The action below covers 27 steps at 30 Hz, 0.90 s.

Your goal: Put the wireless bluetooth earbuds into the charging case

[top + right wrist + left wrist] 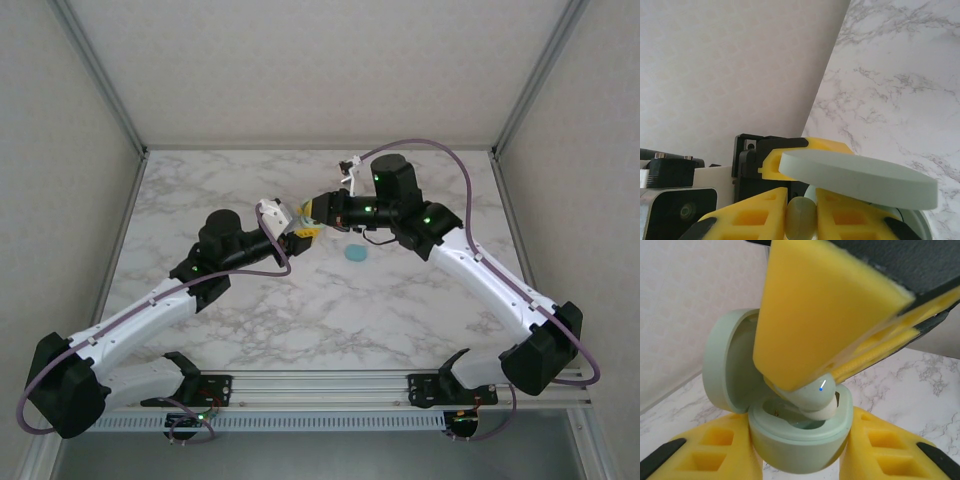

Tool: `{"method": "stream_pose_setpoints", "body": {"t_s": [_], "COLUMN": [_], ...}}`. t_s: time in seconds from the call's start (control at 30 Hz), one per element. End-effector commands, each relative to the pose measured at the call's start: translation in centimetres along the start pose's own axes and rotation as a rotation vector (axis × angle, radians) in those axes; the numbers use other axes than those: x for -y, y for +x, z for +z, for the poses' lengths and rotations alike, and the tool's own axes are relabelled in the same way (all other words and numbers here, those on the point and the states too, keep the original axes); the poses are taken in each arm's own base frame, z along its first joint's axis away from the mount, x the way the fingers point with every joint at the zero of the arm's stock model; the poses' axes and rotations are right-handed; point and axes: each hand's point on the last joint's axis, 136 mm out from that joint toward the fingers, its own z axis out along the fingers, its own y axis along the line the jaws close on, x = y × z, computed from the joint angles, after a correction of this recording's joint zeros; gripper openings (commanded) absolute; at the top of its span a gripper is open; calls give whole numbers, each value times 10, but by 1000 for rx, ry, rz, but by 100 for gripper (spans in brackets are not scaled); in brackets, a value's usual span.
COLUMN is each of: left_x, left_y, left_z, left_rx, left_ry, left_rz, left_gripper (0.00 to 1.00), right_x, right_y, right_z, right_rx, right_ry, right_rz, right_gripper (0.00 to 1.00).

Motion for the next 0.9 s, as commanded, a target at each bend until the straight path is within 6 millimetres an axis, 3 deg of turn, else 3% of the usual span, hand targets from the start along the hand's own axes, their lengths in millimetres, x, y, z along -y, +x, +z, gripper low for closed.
{"method": "stream_pose_setpoints", "body": {"t_s": [0.0, 0.57, 0.87], "left_x": [6, 1, 1], "left_y": [-27, -37, -39], "left_z": [1, -2, -2], "left_rx": [68, 117, 124], "left_ry": [24, -8, -4], "left_rz": [35, -3, -1], "left_gripper": [24, 24, 24], "right_x": [-8, 10, 9], "right_y": [-8, 5, 4], "right_z": [4, 1, -3], "right_rx": [31, 11, 16], "right_ry": [-7, 95, 133], "right_rz": [-27, -38, -61], "right_gripper": [21, 24, 27]}}
